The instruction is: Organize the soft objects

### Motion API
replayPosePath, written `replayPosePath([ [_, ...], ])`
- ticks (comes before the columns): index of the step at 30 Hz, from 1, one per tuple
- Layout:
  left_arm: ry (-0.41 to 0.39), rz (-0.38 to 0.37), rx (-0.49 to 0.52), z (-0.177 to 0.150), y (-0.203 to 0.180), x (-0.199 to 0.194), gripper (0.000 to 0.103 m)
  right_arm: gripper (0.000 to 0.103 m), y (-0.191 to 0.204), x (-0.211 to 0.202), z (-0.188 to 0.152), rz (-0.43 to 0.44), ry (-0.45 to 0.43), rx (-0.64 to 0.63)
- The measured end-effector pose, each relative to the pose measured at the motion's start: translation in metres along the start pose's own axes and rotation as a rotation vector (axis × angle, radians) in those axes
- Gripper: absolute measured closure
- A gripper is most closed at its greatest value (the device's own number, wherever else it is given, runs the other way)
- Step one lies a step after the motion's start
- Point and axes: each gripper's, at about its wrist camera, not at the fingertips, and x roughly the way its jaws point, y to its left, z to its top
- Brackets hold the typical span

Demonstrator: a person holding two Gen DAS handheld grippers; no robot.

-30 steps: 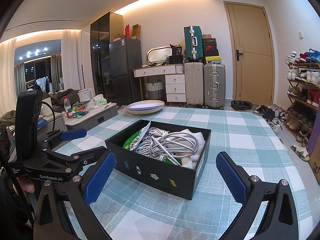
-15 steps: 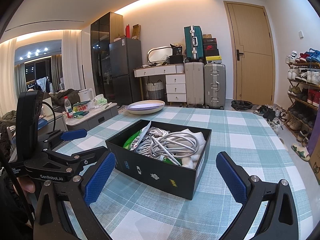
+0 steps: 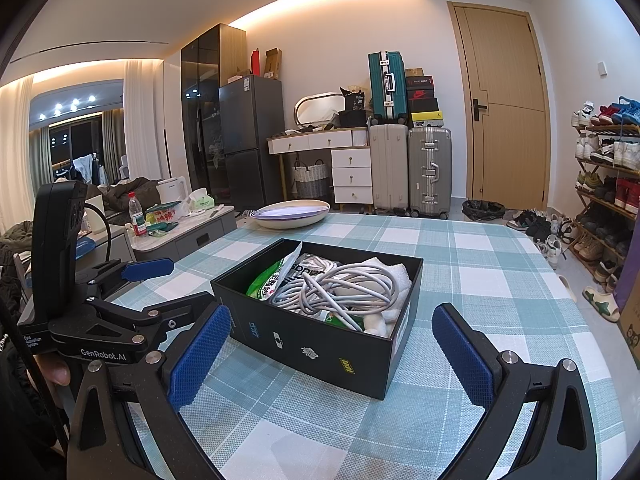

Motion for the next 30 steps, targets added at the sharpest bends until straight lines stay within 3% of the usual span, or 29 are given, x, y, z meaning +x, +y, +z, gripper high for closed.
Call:
replayPosePath([
  [30, -0.002, 0.002, -0.004, -0.0024, 0.0035, -0.004, 0.0, 0.001, -0.0007, -0.0001, 0.0002, 0.0, 0.001, 0.0],
])
